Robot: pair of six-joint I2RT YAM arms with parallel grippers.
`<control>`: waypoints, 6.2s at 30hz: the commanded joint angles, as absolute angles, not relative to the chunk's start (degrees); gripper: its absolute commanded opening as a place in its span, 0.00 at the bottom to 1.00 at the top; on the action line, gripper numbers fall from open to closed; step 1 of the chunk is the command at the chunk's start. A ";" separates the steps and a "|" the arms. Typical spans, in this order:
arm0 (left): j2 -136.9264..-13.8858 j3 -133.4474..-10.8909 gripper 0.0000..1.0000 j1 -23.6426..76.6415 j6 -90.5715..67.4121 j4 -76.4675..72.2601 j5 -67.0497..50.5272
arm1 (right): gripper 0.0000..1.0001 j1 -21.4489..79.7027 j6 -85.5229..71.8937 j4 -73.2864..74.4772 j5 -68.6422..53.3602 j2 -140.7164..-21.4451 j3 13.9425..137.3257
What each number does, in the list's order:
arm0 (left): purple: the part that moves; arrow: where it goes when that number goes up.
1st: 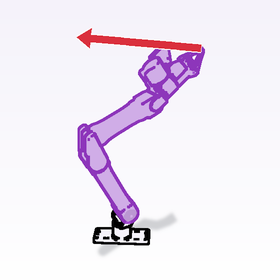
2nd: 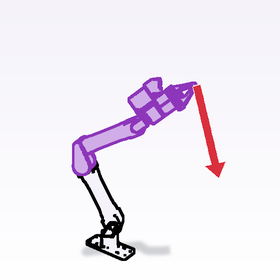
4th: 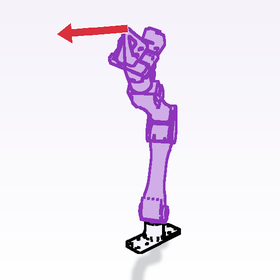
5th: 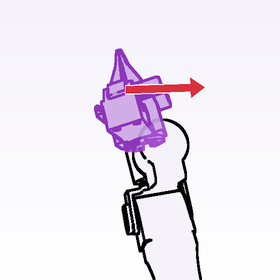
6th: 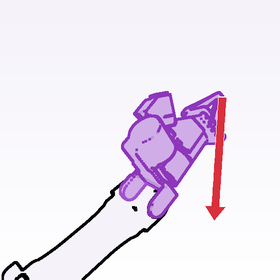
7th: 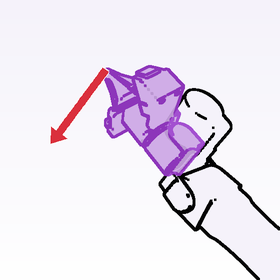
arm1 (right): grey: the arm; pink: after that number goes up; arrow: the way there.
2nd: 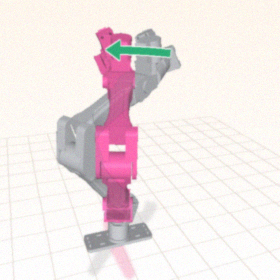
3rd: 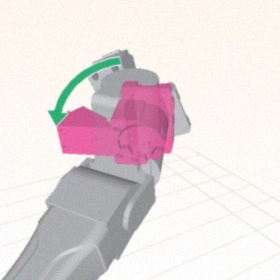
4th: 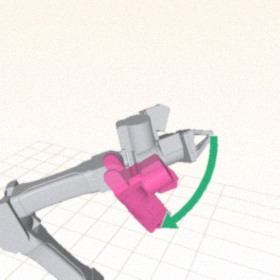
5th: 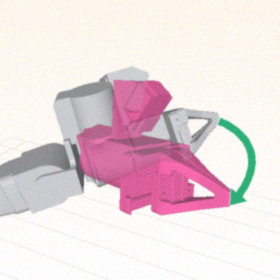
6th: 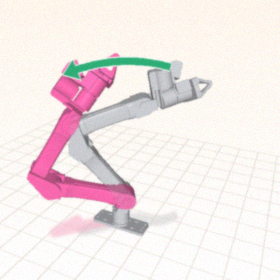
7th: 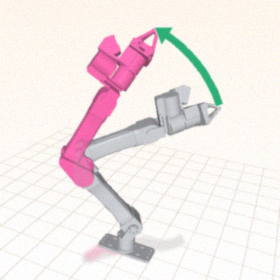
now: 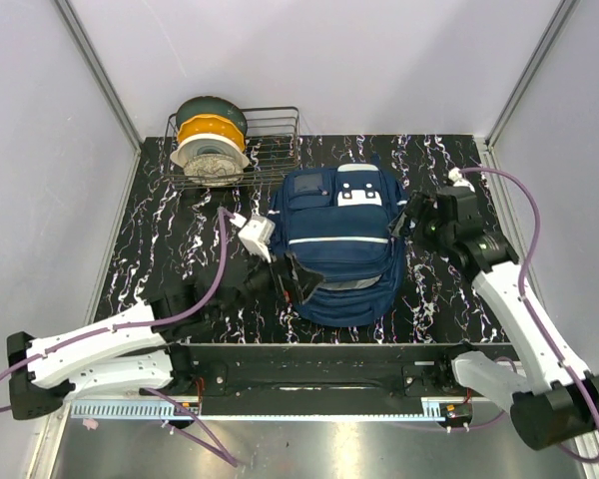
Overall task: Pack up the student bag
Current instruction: Adjust the student bag at the center of the board, then zip the student bag at the center of the board.
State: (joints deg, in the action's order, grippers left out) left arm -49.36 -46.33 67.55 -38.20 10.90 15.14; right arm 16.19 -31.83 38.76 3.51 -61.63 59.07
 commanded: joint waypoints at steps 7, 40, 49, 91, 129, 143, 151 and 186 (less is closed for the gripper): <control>-49.74 -40.17 0.99 43.62 -37.98 12.32 6.18 | 0.86 16.78 -44.90 34.64 -15.46 -42.82 45.89; -79.37 -37.88 0.73 32.34 -46.23 -24.61 -24.70 | 0.27 23.82 -55.91 18.09 -2.56 -45.18 32.25; -74.19 -38.67 0.77 39.19 -47.19 -22.33 -21.98 | 0.19 17.94 -43.07 30.84 7.55 -45.70 41.13; -86.13 -52.03 0.87 33.66 -39.99 -5.63 -5.89 | 0.71 61.60 -79.35 30.75 32.86 -60.89 53.43; -85.87 -52.91 0.66 33.05 -39.64 -2.90 -7.29 | 0.51 63.02 -93.69 23.29 27.69 -77.87 52.91; -85.43 -53.09 0.66 32.96 -39.90 -3.25 -8.00 | 0.47 60.73 -96.59 23.29 30.06 -80.68 52.03; -85.69 -52.91 0.67 32.96 -40.34 -3.87 -8.52 | 0.41 58.97 -96.86 15.74 30.32 -83.40 49.40; -87.71 -53.88 0.67 32.26 -39.90 -4.75 -10.10 | 0.00 58.62 -69.70 18.62 26.02 -68.21 46.93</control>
State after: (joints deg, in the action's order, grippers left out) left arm -87.26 -51.46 33.21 -40.95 -3.70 -9.56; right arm 59.18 -78.61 16.58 27.49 -73.30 46.70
